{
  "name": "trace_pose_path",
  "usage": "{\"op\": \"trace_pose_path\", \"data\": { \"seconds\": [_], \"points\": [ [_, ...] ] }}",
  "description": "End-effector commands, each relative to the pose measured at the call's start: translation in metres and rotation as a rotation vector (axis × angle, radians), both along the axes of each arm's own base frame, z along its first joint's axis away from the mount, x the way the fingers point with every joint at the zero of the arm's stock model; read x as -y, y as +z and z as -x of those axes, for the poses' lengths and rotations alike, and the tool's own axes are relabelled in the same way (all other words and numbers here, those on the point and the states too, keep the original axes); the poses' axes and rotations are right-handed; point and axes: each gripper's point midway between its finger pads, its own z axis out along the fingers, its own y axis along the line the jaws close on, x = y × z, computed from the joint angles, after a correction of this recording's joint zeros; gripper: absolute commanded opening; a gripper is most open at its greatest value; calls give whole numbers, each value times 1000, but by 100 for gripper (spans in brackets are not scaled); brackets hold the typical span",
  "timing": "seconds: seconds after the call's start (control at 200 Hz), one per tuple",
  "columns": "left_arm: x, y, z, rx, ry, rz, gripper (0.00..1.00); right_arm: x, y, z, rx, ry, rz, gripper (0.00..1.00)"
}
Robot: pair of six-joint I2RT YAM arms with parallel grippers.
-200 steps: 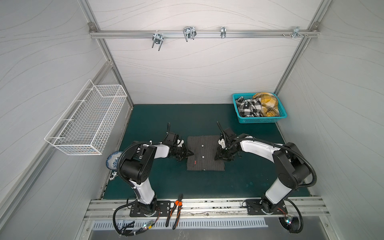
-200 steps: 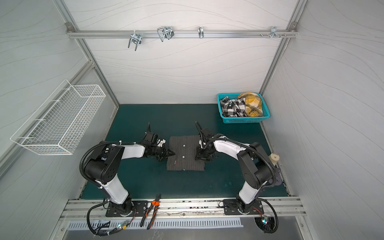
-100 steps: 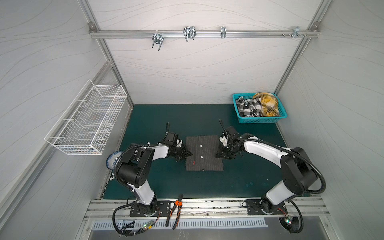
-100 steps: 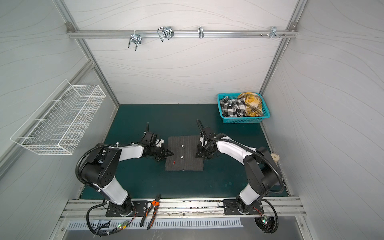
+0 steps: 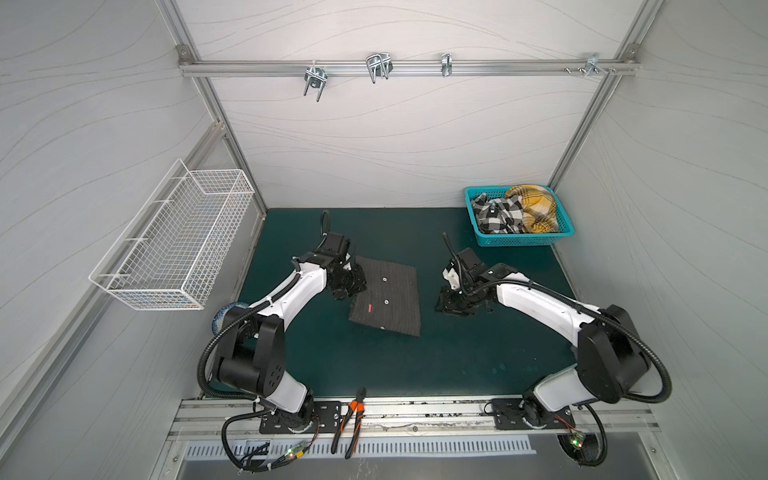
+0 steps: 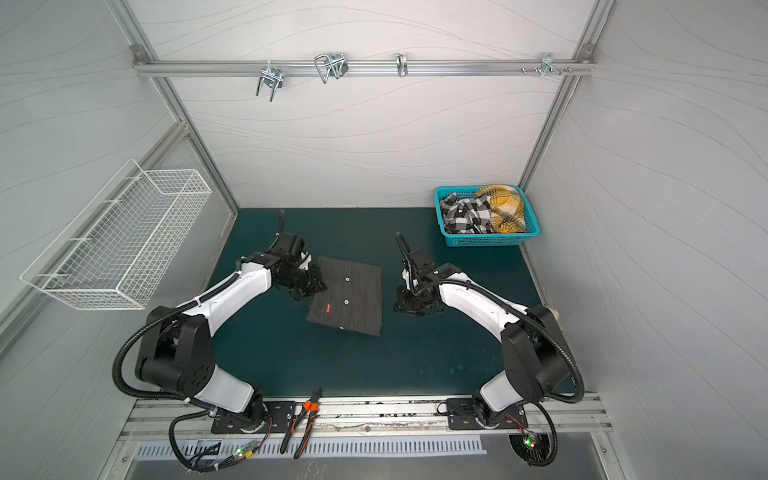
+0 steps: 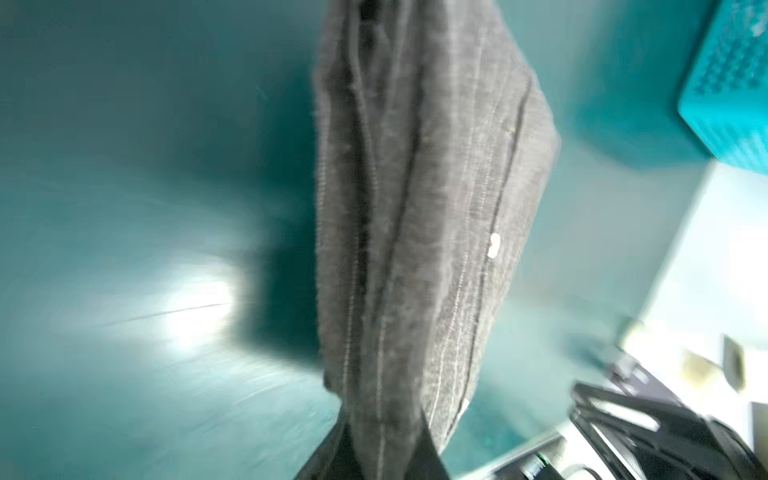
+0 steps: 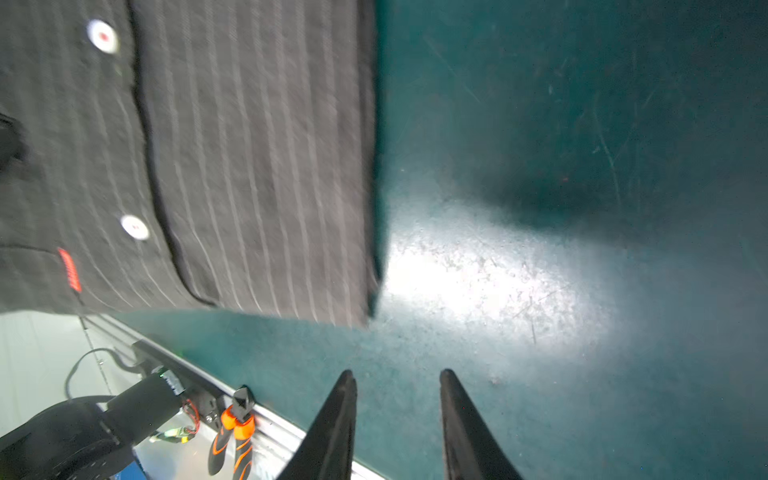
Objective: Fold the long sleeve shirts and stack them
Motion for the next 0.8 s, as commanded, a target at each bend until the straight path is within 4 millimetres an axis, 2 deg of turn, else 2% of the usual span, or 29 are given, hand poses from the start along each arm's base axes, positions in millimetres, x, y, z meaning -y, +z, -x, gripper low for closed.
{"op": "trace_pose_path", "data": {
  "seconds": [0.0,0.115,0.205,0.275,0.365,0.425,0.485,0.56,0.63,0.725,0.795],
  "points": [
    [-61,44,13,10,2,-340,0,4,20,2,18,-16,-15,36],
    [-97,94,4,76,41,-566,0,6,29,3,30,-32,-50,36],
    [-114,129,-5,129,36,-787,0,11,31,2,27,-56,-80,36],
    [-119,139,-13,136,3,-947,0,19,28,1,13,-82,-105,36],
    [-116,134,-19,94,-61,-1127,0,32,24,-1,-3,-125,-143,35],
    [-103,119,-24,62,-111,-1222,0,41,21,-1,-10,-155,-168,35],
    [-78,90,-26,20,-173,-1242,0,52,18,-1,-11,-185,-182,35],
    [-36,44,-27,-14,-247,-1228,0,67,14,-2,-9,-229,-196,35],
    [0,10,-26,-29,-268,-1222,0,77,15,-2,-8,-259,-226,35],
    [54,-35,-18,-42,-302,-1142,0,80,20,3,7,-239,-270,36],
    [99,-45,-10,-13,-315,-1095,43,83,21,11,10,-230,-265,41]
  ]
}}
